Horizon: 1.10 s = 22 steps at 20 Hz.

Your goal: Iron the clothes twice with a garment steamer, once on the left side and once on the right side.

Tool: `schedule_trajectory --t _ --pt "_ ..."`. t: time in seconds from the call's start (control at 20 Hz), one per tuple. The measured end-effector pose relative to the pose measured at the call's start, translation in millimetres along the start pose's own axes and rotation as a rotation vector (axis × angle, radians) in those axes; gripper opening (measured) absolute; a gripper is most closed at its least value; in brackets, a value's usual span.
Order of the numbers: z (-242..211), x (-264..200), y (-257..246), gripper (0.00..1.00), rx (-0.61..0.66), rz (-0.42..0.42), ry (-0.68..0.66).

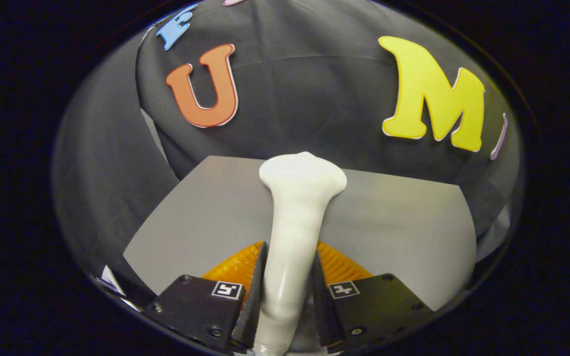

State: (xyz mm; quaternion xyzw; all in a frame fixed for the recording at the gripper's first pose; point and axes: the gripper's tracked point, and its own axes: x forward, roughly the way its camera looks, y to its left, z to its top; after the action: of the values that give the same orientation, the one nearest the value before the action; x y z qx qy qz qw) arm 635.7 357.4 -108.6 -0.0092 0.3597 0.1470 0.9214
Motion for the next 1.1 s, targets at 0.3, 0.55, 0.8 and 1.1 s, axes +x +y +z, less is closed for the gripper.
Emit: schedule_trajectory --t 0.3,0.55,0.8,1.1 --pt "-9 -21 15 0.38 0.016 0.096 -0.057" --pt "-23 -71 14 0.38 0.025 0.152 -0.174" --pt "-32 -169 9 0.38 0.067 0.229 -0.315" --pt "-31 -313 -10 0.38 0.09 0.266 -0.494"
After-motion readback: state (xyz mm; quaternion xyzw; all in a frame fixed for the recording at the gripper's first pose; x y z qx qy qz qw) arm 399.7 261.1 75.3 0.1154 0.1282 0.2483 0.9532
